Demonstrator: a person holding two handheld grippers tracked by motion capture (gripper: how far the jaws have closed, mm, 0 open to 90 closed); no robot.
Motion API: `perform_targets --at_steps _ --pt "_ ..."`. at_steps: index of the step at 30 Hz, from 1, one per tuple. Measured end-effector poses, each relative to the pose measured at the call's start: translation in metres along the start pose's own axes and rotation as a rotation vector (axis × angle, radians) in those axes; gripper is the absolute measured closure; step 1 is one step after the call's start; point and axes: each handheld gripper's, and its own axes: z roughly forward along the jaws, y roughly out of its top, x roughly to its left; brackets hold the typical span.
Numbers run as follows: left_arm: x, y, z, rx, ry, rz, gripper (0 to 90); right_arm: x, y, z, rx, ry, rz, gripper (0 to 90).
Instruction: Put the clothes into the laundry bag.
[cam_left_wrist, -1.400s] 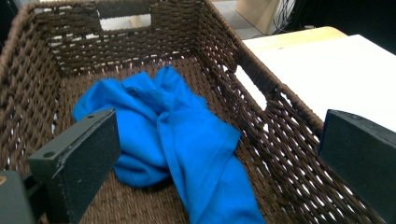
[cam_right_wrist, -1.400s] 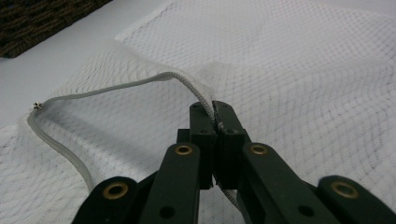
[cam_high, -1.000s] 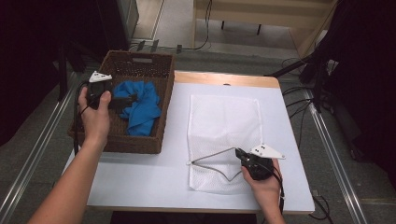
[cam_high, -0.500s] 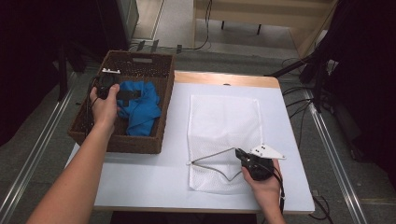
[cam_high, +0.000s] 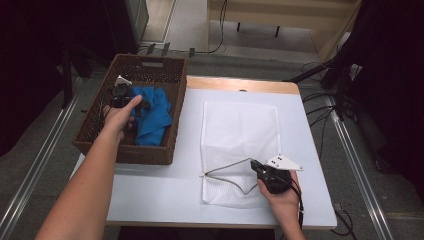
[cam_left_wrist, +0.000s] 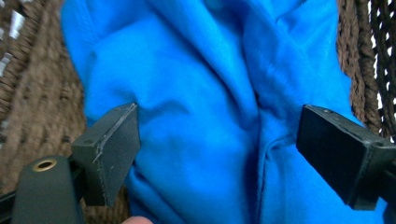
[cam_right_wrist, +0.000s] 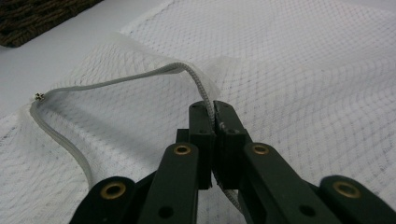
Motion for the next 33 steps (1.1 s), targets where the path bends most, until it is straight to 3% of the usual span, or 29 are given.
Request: perform_targets --at_steps 3,4,5,7,9,10,13,16,17,18,19,20,21,22,23,24,25,27,28,30,33 --pt "-0.001 -0.002 0.004 0.04 -0.018 0.004 13.8 0.0 0.0 0.0 0.0 -0.001 -0.003 88.4" --pt "-0.001 -0.004 0.008 0.082 0.007 0.014 15.3 0.001 0.0 0.0 0.002 -0.001 -0.004 88.3" --pt "-0.002 -0.005 0.009 0.093 0.022 0.019 16.5 0.001 0.0 0.0 0.002 0.0 -0.003 88.4" --pt "-0.005 -0.004 0.008 0.1 0.049 0.029 19.7 0.001 0.0 0.0 0.002 0.0 -0.003 88.4" --pt "-0.007 -0.003 0.007 0.104 0.048 0.03 23.1 0.001 0.0 0.0 0.003 0.0 -0.001 88.3" --pt "-0.006 -0.003 0.005 0.106 0.03 0.03 37.6 0.001 0.0 0.0 0.003 0.001 -0.004 88.3" --pt "-0.008 -0.002 0.002 0.117 -0.04 0.034 62.1 0.001 0.0 0.0 0.002 0.0 -0.008 88.3" --pt "-0.013 -0.003 0.0 0.119 -0.061 0.068 70.2 0.001 0.0 -0.001 -0.001 0.0 -0.01 88.4" --pt "-0.018 -0.004 -0.003 0.114 -0.133 0.11 71.8 0.001 0.0 -0.001 -0.002 0.0 -0.01 88.3" --pt "-0.018 -0.004 -0.003 0.114 -0.133 0.11 72.8 0.0 -0.001 -0.001 -0.002 0.0 -0.013 88.3" --pt "-0.02 -0.004 -0.004 0.114 -0.192 0.124 73.3 0.0 -0.001 -0.001 -0.002 0.0 -0.012 88.4" --pt "-0.025 -0.005 -0.005 0.131 -0.287 0.151 73.0 0.0 -0.001 -0.001 -0.003 0.001 -0.012 88.4" --pt "-0.028 -0.006 -0.004 0.127 -0.28 0.178 70.9 0.0 -0.001 -0.001 -0.002 0.002 -0.013 88.4" --pt "-0.03 -0.008 -0.002 0.106 -0.234 0.204 64.3 0.0 -0.001 0.0 -0.001 0.002 -0.014 88.4" --pt "-0.03 -0.008 -0.002 0.106 -0.234 0.204 53.8 0.0 -0.001 0.0 -0.001 0.002 -0.014 88.4" --pt "-0.031 -0.008 -0.001 0.088 -0.191 0.209 53.8 0.0 -0.001 0.0 0.0 0.001 -0.012 88.4" --pt "-0.031 -0.005 0.001 0.093 -0.149 0.159 31.4 0.001 -0.001 -0.001 0.0 0.0 -0.014 88.3" --pt "-0.031 -0.003 0.0 0.088 -0.118 0.155 18.8 0.0 -0.001 0.0 0.0 0.002 -0.012 88.3" --pt "-0.031 -0.003 0.0 0.088 -0.118 0.155 14.2 0.0 -0.001 0.0 0.0 0.002 -0.012 88.3" --pt "-0.034 -0.001 0.002 0.117 -0.092 0.144 13.7 0.0 -0.002 0.0 0.003 0.004 -0.009 88.2" --pt "-0.042 -0.003 0.008 0.177 -0.082 0.186 13.8 0.0 -0.002 0.001 0.006 0.005 -0.01 88.1"
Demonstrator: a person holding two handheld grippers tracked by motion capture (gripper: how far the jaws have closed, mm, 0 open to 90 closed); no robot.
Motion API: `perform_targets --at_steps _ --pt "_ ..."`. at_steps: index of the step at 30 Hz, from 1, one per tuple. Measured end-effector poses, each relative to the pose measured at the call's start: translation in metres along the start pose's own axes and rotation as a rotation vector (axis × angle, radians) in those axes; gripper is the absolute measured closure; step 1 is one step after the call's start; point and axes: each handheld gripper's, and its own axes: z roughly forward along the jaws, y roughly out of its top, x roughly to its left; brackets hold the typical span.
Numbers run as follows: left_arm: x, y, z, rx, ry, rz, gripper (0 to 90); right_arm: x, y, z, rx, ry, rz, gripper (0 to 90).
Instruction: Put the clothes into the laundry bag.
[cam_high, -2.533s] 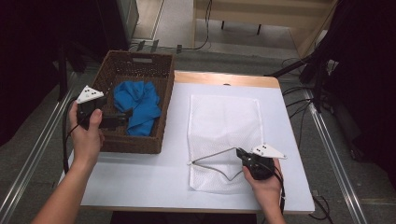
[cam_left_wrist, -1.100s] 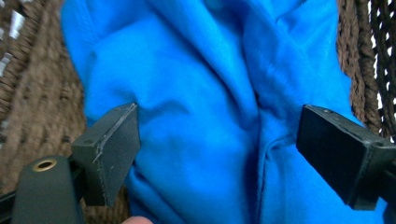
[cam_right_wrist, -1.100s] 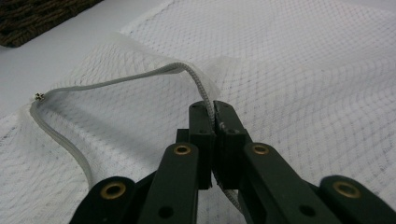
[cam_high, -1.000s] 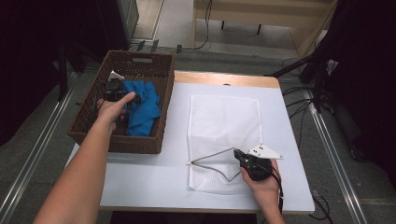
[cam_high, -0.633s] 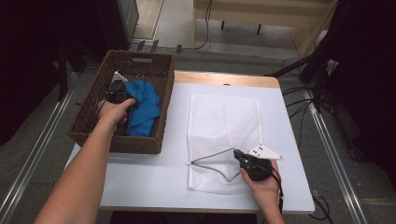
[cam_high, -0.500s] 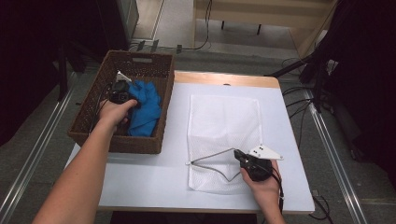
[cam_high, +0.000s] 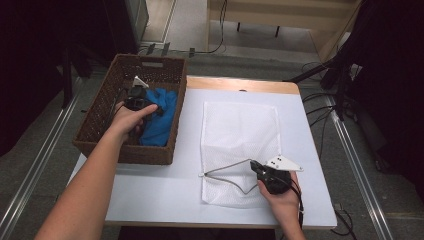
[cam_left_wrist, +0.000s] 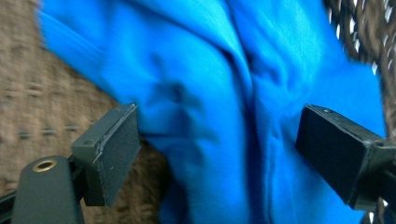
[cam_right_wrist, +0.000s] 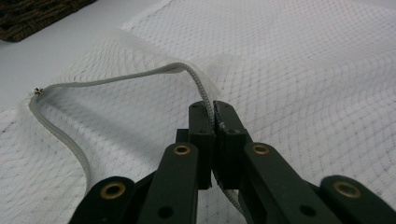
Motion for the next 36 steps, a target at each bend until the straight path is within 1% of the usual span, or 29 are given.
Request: perform_targets --at_steps 1,2,5,6,7,8,9,11,13,14,15,16,17,18,19,22,23,24,25,26,27,28,29,30,31,32,33,35,36 --pt "0.0 0.0 0.0 0.0 0.0 0.0 13.9 0.0 0.0 0.0 0.001 0.001 0.0 88.1" --pt "-0.004 -0.001 0.004 0.011 0.01 0.023 13.7 0.0 0.0 0.0 0.002 0.001 0.0 88.0" --pt "-0.004 -0.002 0.007 0.04 0.01 0.026 13.7 0.0 0.0 0.0 0.002 0.001 0.0 88.1" --pt "-0.004 -0.002 0.007 0.04 0.01 0.026 13.9 0.0 0.0 0.0 0.002 0.001 0.0 88.1" --pt "-0.002 -0.003 0.01 0.057 0.011 0.013 14.9 0.0 0.0 0.0 0.001 0.001 -0.004 88.1" --pt "-0.003 -0.003 0.01 0.057 0.015 0.011 15.8 0.0 0.0 0.001 0.0 0.0 -0.006 88.1" --pt "-0.004 -0.003 0.009 0.06 0.024 0.027 17.7 0.001 0.0 0.001 0.001 0.001 -0.005 88.1" --pt "-0.006 -0.005 0.008 0.065 0.06 0.081 26.7 0.001 0.0 0.001 0.003 0.001 -0.006 88.1" --pt "-0.007 -0.005 0.007 0.065 0.077 0.109 33.7 0.001 -0.001 0.001 0.004 0.004 -0.006 88.1" --pt "-0.007 -0.005 0.007 0.065 0.077 0.109 38.1 0.001 -0.001 0.001 0.005 0.004 -0.006 88.1" --pt "-0.006 -0.004 0.002 0.061 0.064 0.112 44.0 0.001 -0.001 0.001 0.005 0.005 -0.006 88.1" --pt "-0.006 -0.004 0.002 0.061 0.064 0.112 62.4 0.002 -0.001 0.001 0.005 0.006 -0.006 88.1" --pt "-0.005 -0.003 -0.001 0.054 0.007 0.101 70.3 0.001 -0.001 0.001 0.004 0.004 -0.007 88.2" --pt "-0.006 -0.003 -0.001 0.056 -0.004 0.1 72.5 0.001 -0.001 0.001 0.003 0.004 -0.006 88.2" --pt "-0.008 -0.004 -0.002 0.056 0.006 0.131 74.1 0.001 -0.001 0.0 0.002 0.005 -0.005 88.2" --pt "-0.007 -0.003 -0.005 0.048 -0.007 0.129 76.6 0.001 -0.001 0.0 0.004 0.004 -0.004 88.4" --pt "-0.005 -0.003 -0.009 0.027 -0.027 0.117 76.9 0.001 -0.001 0.001 0.005 0.004 -0.004 88.5" --pt "-0.005 -0.003 -0.009 0.027 -0.027 0.117 77.1 0.001 -0.001 0.001 0.005 0.004 -0.003 88.5" --pt "-0.003 -0.003 -0.015 -0.007 -0.032 0.109 77.3 0.001 -0.001 0.0 0.005 0.002 -0.003 88.6" --pt "-0.003 -0.003 -0.015 -0.007 -0.032 0.109 77.4 0.001 -0.001 0.0 0.005 0.002 -0.003 88.6" --pt "-0.002 -0.002 -0.021 -0.046 -0.028 0.082 77.4 0.002 -0.001 0.0 0.003 0.003 -0.009 88.6" --pt "-0.002 -0.002 -0.021 -0.046 -0.028 0.082 77.4 0.002 -0.001 -0.001 0.002 0.001 -0.009 88.6" --pt "0.0 -0.003 -0.024 -0.066 -0.03 0.072 77.4 0.002 0.0 -0.001 0.001 0.001 -0.009 88.7" --pt "0.003 -0.004 -0.031 -0.116 -0.052 0.059 77.4 0.001 -0.001 -0.001 0.0 0.003 -0.008 88.7" --pt "0.003 -0.004 -0.031 -0.116 -0.052 0.059 77.4 0.001 -0.001 -0.001 0.0 0.003 -0.008 88.7" --pt "0.005 -0.004 -0.034 -0.143 -0.058 0.048 77.4 0.001 -0.001 -0.001 0.0 0.002 -0.009 88.7" --pt "0.007 -0.005 -0.041 -0.199 -0.06 0.026 77.5 0.001 -0.001 -0.001 0.0 0.001 -0.01 88.7" --pt "0.008 -0.006 -0.049 -0.246 -0.05 0.025 77.5 0.002 -0.001 -0.001 -0.001 0.0 -0.01 88.7" --pt "0.008 -0.006 -0.049 -0.246 -0.05 0.025 77.5 0.002 -0.001 -0.001 -0.001 0.0 -0.01 88.7"
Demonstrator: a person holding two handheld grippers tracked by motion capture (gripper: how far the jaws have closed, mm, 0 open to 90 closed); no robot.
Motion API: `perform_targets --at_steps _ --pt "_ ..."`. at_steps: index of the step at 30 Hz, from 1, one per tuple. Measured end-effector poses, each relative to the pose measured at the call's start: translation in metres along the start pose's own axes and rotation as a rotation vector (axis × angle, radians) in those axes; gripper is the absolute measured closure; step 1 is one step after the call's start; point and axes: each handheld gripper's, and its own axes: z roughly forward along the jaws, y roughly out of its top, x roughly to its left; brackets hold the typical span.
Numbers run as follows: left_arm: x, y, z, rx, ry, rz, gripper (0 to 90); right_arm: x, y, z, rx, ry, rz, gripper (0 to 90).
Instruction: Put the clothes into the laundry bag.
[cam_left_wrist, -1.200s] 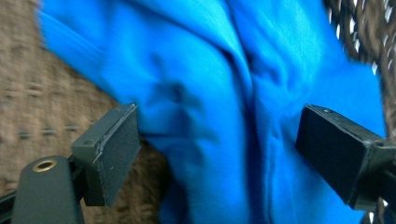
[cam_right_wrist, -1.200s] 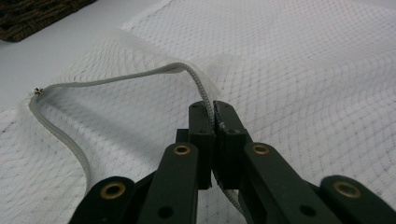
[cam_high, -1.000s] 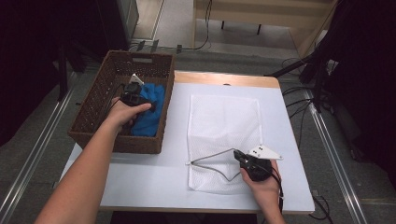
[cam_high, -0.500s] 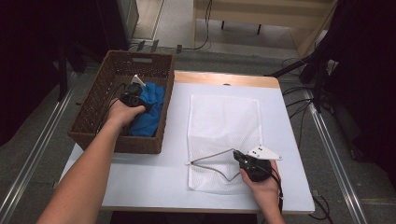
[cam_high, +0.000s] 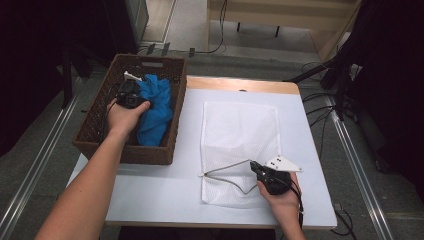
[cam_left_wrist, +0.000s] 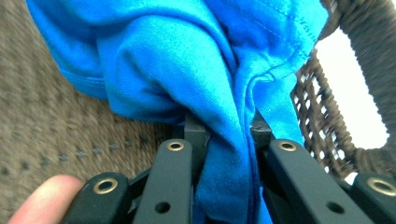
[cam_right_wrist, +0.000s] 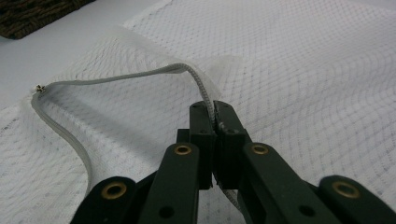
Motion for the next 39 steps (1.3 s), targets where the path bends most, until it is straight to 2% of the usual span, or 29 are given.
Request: perform_targets --at_steps 1,3,4,7,8,9,11,12,14,16,19,20,21,25,29,33,39 --pt "0.0 0.0 -0.007 -0.046 0.007 0.005 77.6 0.0 0.0 0.0 -0.001 0.0 0.0 88.8" --pt "0.001 0.0 -0.015 -0.091 0.021 0.002 77.6 0.0 0.0 0.0 -0.001 0.0 0.0 88.8" --pt "0.001 0.0 -0.015 -0.091 0.021 0.002 77.6 0.0 0.0 0.0 -0.001 0.0 0.0 88.8" --pt "0.004 0.0 -0.029 -0.178 0.059 -0.007 77.6 0.0 0.0 0.0 -0.005 -0.001 -0.004 89.2" --pt "0.004 0.0 -0.029 -0.178 0.059 -0.007 77.6 0.0 0.0 0.0 -0.004 -0.001 -0.005 89.3" --pt "0.004 -0.001 -0.032 -0.2 0.079 -0.008 77.6 0.0 0.0 0.0 -0.004 -0.001 -0.005 89.3" --pt "0.005 -0.001 -0.039 -0.235 0.081 -0.013 77.6 0.0 0.0 0.0 -0.003 -0.002 -0.009 89.6" --pt "0.005 -0.001 -0.043 -0.254 0.079 -0.016 77.6 0.0 0.0 0.0 -0.003 -0.002 -0.009 89.6" --pt "0.006 -0.001 -0.053 -0.295 0.048 -0.036 77.6 0.0 0.0 0.0 -0.004 -0.002 -0.012 89.8" --pt "0.006 -0.001 -0.057 -0.31 0.042 -0.039 77.5 0.0 0.0 0.0 -0.004 -0.002 -0.009 89.9" --pt "0.005 0.0 -0.07 -0.365 -0.025 -0.066 77.5 0.0 0.0 0.001 -0.004 -0.003 -0.005 90.0" --pt "0.005 0.0 -0.07 -0.365 -0.025 -0.066 77.5 0.0 0.0 0.001 -0.004 -0.003 -0.005 90.0" --pt "0.003 0.001 -0.077 -0.387 -0.029 -0.055 77.5 0.0 -0.001 0.002 -0.002 -0.005 -0.007 90.0" --pt "-0.004 0.001 -0.089 -0.424 -0.042 -0.042 77.5 0.0 -0.001 0.002 -0.004 -0.007 -0.01 90.0" --pt "-0.01 0.003 -0.095 -0.437 -0.058 -0.028 77.4 0.0 -0.001 0.002 -0.005 -0.008 -0.013 90.0" --pt "-0.021 0.006 -0.104 -0.461 -0.089 -0.014 77.4 0.0 -0.001 0.003 -0.006 -0.007 -0.016 90.0" --pt "-0.029 0.01 -0.11 -0.48 -0.105 -0.006 77.4 0.0 -0.001 0.003 -0.003 -0.006 -0.017 90.0"
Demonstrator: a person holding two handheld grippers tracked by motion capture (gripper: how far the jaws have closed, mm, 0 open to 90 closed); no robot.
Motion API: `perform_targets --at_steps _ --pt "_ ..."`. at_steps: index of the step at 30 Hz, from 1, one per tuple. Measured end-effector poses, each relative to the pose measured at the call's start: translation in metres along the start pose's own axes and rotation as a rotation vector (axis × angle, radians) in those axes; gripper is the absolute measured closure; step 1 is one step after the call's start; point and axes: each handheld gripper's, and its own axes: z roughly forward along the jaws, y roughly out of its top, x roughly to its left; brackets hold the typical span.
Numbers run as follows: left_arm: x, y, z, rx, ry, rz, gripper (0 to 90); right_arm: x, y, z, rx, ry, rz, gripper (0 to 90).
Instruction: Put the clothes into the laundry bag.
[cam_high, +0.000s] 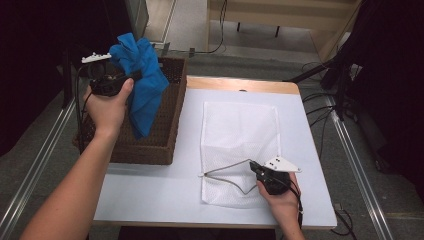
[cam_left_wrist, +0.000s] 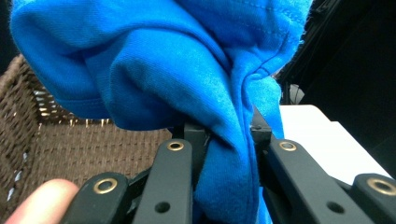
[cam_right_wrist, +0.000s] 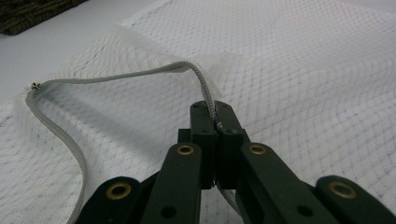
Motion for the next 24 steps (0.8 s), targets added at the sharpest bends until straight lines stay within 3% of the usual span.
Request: perform_targets --at_steps 8,18,24 --pt "-0.01 0.014 0.0 -0.016 -0.009 -0.014 77.4 0.0 -0.001 0.001 0.001 -0.001 -0.001 90.0" --pt "-0.023 0.025 -0.004 -0.016 -0.027 0.006 77.3 0.0 -0.001 0.002 0.002 -0.003 -0.004 90.0" --pt "-0.041 0.025 -0.003 -0.011 -0.072 0.028 77.4 0.0 -0.001 0.001 0.002 -0.004 -0.005 90.0"
